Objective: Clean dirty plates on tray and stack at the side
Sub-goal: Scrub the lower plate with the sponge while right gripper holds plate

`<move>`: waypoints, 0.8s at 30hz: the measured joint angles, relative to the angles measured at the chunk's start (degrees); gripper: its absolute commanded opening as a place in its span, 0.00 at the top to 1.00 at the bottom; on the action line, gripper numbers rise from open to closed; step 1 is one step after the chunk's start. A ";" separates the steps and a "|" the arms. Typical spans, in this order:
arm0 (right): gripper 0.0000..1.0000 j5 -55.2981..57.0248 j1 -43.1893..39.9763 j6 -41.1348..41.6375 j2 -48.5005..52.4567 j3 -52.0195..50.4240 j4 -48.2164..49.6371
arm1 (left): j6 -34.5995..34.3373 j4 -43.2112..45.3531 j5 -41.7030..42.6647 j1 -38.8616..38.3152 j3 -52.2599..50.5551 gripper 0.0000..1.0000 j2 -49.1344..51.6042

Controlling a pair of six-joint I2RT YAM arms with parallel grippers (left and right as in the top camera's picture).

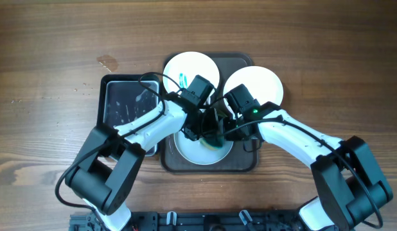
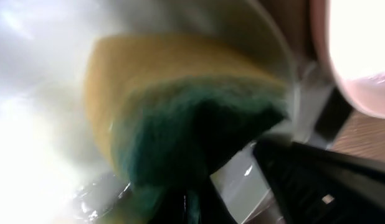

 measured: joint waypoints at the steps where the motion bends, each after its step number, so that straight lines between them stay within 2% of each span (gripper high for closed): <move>1: 0.96 -0.09 0.09 -0.07 0.00 0.00 0.00 | 0.20 -1.77 -0.87 0.31 0.00 0.96 -0.61; 6: 0.96 -0.48 0.48 -0.52 0.00 0.00 0.17 | 0.83 -11.89 -12.31 1.81 -0.24 0.96 -3.54; 10: 0.96 -0.48 0.48 -0.66 0.00 0.00 0.17 | 1.11 -14.73 -21.62 2.34 -0.55 0.96 -3.74; 14: 0.96 -0.50 0.48 -0.66 0.00 0.00 0.17 | 1.22 -16.02 -24.33 3.65 -1.42 0.96 -5.35; 15: 0.95 -0.50 0.48 -0.66 0.00 0.00 0.17 | 1.22 -16.24 -24.48 3.82 -1.53 0.93 -6.64; 17: 0.96 -0.48 0.48 -0.66 0.00 0.00 0.17 | 1.42 -15.76 -24.06 4.37 -1.62 0.82 -10.40; 19: 0.96 -0.48 0.48 -0.66 0.00 0.00 0.17 | 2.32 -13.99 -21.86 4.66 -1.62 0.78 -14.51; 20: 0.96 -0.48 0.48 -0.66 0.00 0.00 0.17 | 2.45 -13.49 -21.14 4.66 -1.62 0.79 -15.32; 22: 0.96 -0.48 0.48 -0.66 0.02 0.00 0.17 | 2.60 -12.44 -19.85 4.66 -1.62 0.92 -15.56; 24: 0.96 -0.48 0.48 -0.66 0.00 0.00 0.17 | 2.73 -12.07 -19.21 4.66 -1.62 0.96 -14.82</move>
